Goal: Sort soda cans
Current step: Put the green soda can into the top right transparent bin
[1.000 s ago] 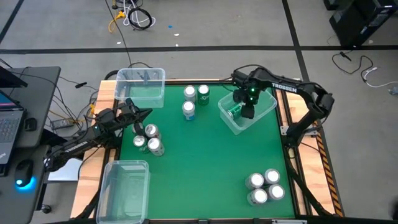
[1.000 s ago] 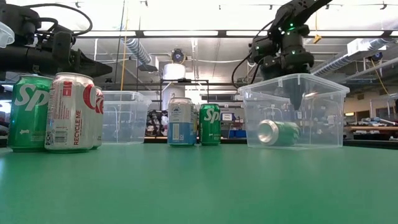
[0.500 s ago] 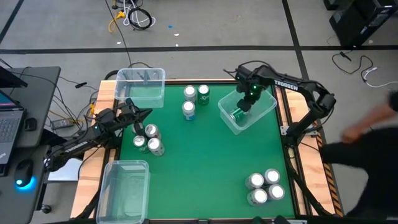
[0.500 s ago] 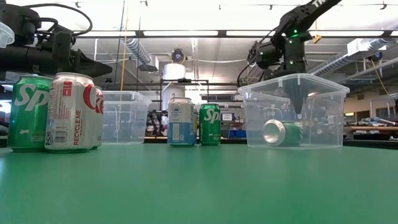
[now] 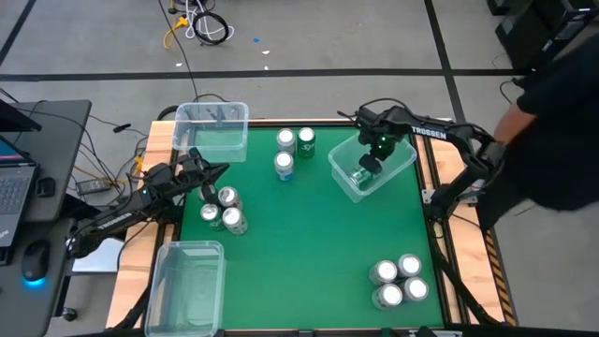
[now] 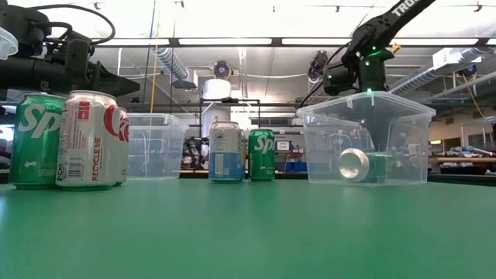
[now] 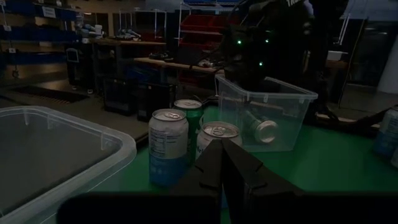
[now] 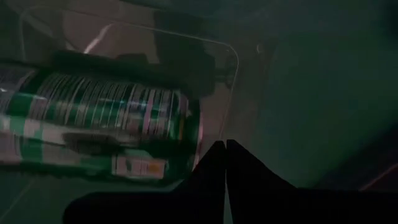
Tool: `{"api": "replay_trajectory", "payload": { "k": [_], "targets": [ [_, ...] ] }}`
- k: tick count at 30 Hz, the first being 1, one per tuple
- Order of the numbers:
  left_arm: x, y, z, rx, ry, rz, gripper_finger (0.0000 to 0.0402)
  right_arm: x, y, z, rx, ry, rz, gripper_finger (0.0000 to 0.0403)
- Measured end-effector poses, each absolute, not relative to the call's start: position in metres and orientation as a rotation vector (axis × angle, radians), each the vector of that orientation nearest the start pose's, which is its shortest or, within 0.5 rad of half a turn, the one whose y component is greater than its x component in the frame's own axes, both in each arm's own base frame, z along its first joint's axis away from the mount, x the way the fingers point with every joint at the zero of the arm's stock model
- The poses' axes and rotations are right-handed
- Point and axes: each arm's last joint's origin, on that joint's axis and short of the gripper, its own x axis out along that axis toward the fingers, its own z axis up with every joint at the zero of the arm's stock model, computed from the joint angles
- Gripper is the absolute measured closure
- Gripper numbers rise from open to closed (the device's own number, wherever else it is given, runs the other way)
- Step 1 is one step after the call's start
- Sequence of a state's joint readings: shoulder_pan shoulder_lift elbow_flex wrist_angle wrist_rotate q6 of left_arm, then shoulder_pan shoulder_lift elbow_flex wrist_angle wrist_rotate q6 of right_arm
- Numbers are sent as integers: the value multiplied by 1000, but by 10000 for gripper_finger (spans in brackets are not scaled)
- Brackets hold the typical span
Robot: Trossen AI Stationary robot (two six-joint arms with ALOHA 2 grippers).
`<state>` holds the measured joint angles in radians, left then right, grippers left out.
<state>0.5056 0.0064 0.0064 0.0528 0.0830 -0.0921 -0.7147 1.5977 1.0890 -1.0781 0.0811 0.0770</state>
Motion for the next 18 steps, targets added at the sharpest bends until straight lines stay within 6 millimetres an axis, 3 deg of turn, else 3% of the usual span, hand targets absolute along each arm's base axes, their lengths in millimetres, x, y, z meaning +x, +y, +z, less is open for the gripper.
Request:
{"api": "replay_trajectory", "payload": {
  "k": [10,18],
  "targets": [
    [86,45,170,-97,-75,419,392,194,-171,194,620,1604,-682,402],
    [86,45,170,-97,-75,419,392,198,-167,194,695,1562,-583,402]
  ]
}}
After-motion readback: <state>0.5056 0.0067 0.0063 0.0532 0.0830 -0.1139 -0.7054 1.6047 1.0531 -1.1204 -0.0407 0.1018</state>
